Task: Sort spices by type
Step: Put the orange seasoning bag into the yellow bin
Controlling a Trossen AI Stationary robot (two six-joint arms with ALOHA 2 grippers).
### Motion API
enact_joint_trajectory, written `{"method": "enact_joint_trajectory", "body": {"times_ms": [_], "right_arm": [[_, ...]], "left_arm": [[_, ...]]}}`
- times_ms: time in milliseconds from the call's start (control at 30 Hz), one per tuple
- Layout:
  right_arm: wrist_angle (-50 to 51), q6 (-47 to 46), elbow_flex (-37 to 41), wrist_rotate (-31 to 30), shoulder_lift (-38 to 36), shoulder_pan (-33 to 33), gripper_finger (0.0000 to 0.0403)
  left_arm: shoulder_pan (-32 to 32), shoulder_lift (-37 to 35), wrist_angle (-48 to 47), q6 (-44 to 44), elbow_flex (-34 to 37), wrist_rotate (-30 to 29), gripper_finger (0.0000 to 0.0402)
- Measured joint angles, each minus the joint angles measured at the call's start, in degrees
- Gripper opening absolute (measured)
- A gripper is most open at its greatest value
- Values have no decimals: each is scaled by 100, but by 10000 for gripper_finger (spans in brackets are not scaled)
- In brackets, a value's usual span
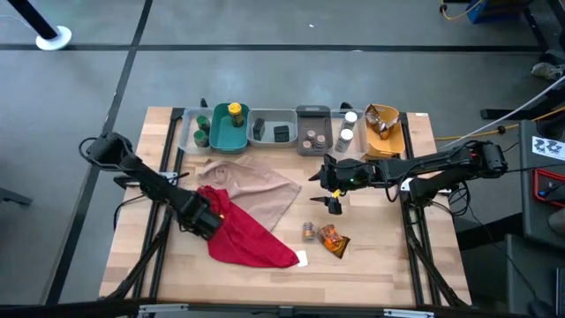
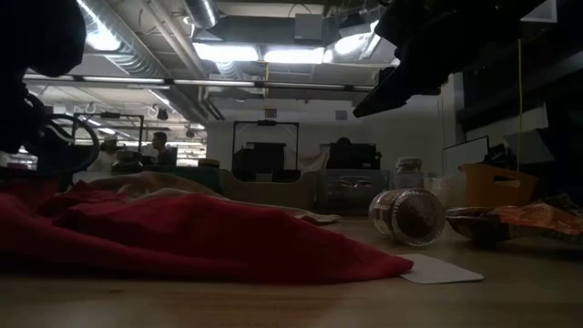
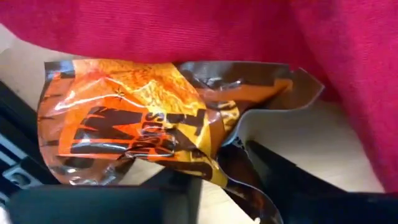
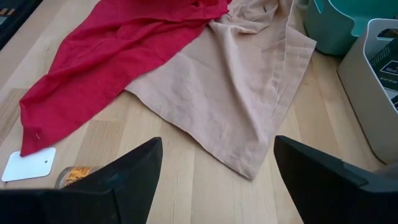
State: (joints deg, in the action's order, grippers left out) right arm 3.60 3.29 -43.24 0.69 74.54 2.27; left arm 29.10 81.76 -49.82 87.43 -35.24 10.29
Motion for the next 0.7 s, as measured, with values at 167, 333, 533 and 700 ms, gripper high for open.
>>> {"method": "enact_joint_trajectory", "body": {"times_ms": [167,333,533,700], "right_arm": [[-2,-1,0,0,0,-1,308],[-2,0,0,0,0,-1,308],[-2,0,0,0,0,-1,308],[-2,0,0,0,0,-1,308]], "left_arm": [[4,-5,18,61,4,-73,41],[4,-2,-31,-15,15,-90,6],[-2,-2,-25,-233,15,6,11],[-2,0,-38,-792,20,-5,37]]}}
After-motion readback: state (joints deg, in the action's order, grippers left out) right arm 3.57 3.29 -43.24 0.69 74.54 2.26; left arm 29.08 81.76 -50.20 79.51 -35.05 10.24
